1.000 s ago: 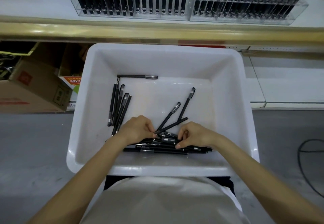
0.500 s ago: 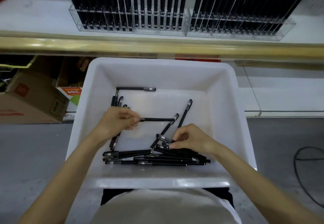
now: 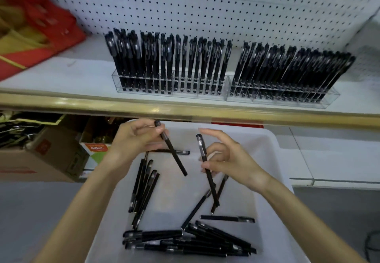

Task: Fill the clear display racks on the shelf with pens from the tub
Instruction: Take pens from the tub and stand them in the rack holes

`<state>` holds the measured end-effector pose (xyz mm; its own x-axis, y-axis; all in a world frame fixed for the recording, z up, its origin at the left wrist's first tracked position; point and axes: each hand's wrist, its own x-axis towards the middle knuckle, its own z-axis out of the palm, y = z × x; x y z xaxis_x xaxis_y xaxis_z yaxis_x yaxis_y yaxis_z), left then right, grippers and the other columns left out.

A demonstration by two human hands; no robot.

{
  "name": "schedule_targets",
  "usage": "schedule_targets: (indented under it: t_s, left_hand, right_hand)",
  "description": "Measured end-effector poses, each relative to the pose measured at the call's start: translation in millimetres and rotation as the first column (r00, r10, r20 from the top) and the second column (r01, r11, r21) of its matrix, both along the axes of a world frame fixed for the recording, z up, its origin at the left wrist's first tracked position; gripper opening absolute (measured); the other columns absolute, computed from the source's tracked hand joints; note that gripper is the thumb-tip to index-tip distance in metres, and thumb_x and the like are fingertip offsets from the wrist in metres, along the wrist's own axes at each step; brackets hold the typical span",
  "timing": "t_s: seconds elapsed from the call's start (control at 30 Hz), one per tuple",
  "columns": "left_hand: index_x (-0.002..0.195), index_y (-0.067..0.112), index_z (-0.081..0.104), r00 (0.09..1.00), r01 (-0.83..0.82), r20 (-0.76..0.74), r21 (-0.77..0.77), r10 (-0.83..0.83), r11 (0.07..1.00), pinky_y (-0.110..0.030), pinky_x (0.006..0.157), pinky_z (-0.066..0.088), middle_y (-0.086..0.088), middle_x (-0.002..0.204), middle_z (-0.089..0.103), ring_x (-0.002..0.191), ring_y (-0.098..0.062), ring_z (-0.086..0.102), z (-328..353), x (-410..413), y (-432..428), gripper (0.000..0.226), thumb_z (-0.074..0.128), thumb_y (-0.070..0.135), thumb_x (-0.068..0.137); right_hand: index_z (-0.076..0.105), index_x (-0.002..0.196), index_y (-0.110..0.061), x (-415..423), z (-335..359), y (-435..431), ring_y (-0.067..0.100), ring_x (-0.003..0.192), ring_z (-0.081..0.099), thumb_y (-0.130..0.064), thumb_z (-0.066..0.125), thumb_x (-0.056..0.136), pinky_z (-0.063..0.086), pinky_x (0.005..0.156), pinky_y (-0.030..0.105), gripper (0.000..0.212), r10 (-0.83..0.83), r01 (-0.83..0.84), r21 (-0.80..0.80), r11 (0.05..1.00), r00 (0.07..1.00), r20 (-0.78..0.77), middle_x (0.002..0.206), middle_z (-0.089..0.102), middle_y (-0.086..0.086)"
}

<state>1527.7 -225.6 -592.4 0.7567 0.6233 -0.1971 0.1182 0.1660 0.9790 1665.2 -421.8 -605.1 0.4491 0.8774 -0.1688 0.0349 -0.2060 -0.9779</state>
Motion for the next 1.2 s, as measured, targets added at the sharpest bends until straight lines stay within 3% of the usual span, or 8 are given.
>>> schedule_targets:
  t_s: [0.17, 0.33, 0.43, 0.6, 0.67, 0.83, 1.03, 1.2]
  left_hand:
    - [0.101, 0.006, 0.067, 0.999, 0.013, 0.044, 0.063, -0.016, 0.998, -0.031, 0.075, 0.059, -0.01, 0.088, 0.074, 0.087, -0.021, 0.071, 17, 16, 8, 0.015, 0.061, 0.012, 0.089]
    - [0.105, 0.008, 0.069, 0.995, 0.042, 0.086, 0.011, -0.043, 0.999, -0.031, 0.083, 0.057, -0.013, 0.093, 0.074, 0.091, -0.023, 0.071, 31, 24, 23, 0.022, 0.064, 0.009, 0.083]
    - [0.104, 0.008, 0.069, 0.993, 0.058, 0.105, 0.034, -0.061, 0.998, -0.027, 0.084, 0.056, -0.01, 0.095, 0.074, 0.093, -0.021, 0.07, 37, 26, 33, 0.023, 0.066, 0.005, 0.081]
    - [0.101, 0.006, 0.072, 0.992, -0.004, 0.127, -0.025, 0.008, 1.0, -0.024, 0.081, 0.056, -0.009, 0.096, 0.074, 0.093, -0.02, 0.07, 43, 29, 44, 0.034, 0.072, 0.017, 0.069]
    - [0.101, 0.005, 0.072, 0.99, -0.018, 0.138, -0.058, 0.026, 0.998, -0.021, 0.078, 0.056, -0.009, 0.096, 0.074, 0.094, -0.02, 0.07, 43, 29, 47, 0.035, 0.072, 0.019, 0.068]
    - [0.095, 0.001, 0.07, 0.986, -0.014, 0.161, -0.135, 0.035, 0.991, -0.022, 0.074, 0.057, -0.015, 0.093, 0.074, 0.09, -0.024, 0.071, 43, 28, 48, 0.022, 0.067, 0.013, 0.077]
    - [0.092, 0.003, 0.067, 0.99, 0.014, 0.141, -0.161, 0.009, 0.987, -0.025, 0.068, 0.056, -0.017, 0.092, 0.073, 0.085, -0.024, 0.072, 43, 25, 51, 0.022, 0.07, 0.016, 0.074]
    - [0.09, 0.003, 0.067, 0.987, -0.023, 0.151, -0.171, 0.049, 0.985, -0.024, 0.066, 0.055, -0.018, 0.091, 0.073, 0.082, -0.023, 0.071, 42, 22, 55, 0.023, 0.07, 0.018, 0.071]
  right_hand:
    - [0.045, 0.135, -0.031, 20, 26, 40, 0.04, 0.082, 0.068, 0.002, 0.07, 0.079, 0.057, 0.065, 0.034, 0.069, 0.035, -0.045, 0.113, 0.993, 0.995, 0.09, 0.089, 0.058, 0.021]
    - [0.05, 0.129, -0.023, 38, 53, 72, 0.031, 0.074, 0.071, 0.0, 0.067, 0.081, 0.057, 0.062, 0.033, 0.055, 0.019, -0.05, 0.191, 0.98, 0.987, 0.157, 0.077, 0.061, 0.007]
    - [0.055, 0.123, -0.021, 51, 72, 91, 0.031, 0.075, 0.07, -0.005, 0.071, 0.079, 0.06, 0.063, 0.034, 0.05, -0.101, 0.036, 0.239, 0.97, 0.959, 0.265, 0.082, 0.062, 0.013]
    - [0.058, 0.102, -0.029, 69, 99, 120, 0.016, 0.073, 0.067, -0.011, 0.08, 0.073, 0.059, 0.073, 0.038, 0.041, -0.488, 0.283, 0.503, 0.816, 0.804, 0.339, 0.083, 0.063, 0.001]
    - [0.055, 0.103, -0.03, 74, 106, 131, 0.007, 0.072, 0.065, -0.012, 0.081, 0.073, 0.058, 0.073, 0.031, 0.043, -0.576, 0.309, 0.586, 0.749, 0.741, 0.345, 0.082, 0.061, -0.006]
    - [0.05, 0.106, -0.036, 80, 104, 155, 0.008, 0.074, 0.063, -0.018, 0.079, 0.077, 0.051, 0.069, 0.016, 0.045, -0.634, 0.247, 0.653, 0.716, 0.623, 0.458, 0.083, 0.059, -0.009]
    - [0.059, 0.111, -0.008, 87, 79, 178, 0.005, 0.072, 0.059, -0.024, 0.078, 0.077, 0.048, 0.069, 0.009, 0.042, -0.686, 0.216, 0.677, 0.704, 0.453, 0.569, 0.082, 0.059, -0.01]
    - [0.062, 0.108, -0.007, 92, 65, 182, -0.001, 0.07, 0.053, -0.027, 0.078, 0.076, 0.044, 0.067, 0.011, 0.042, -0.663, 0.141, 0.652, 0.745, 0.267, 0.7, 0.079, 0.062, -0.006]
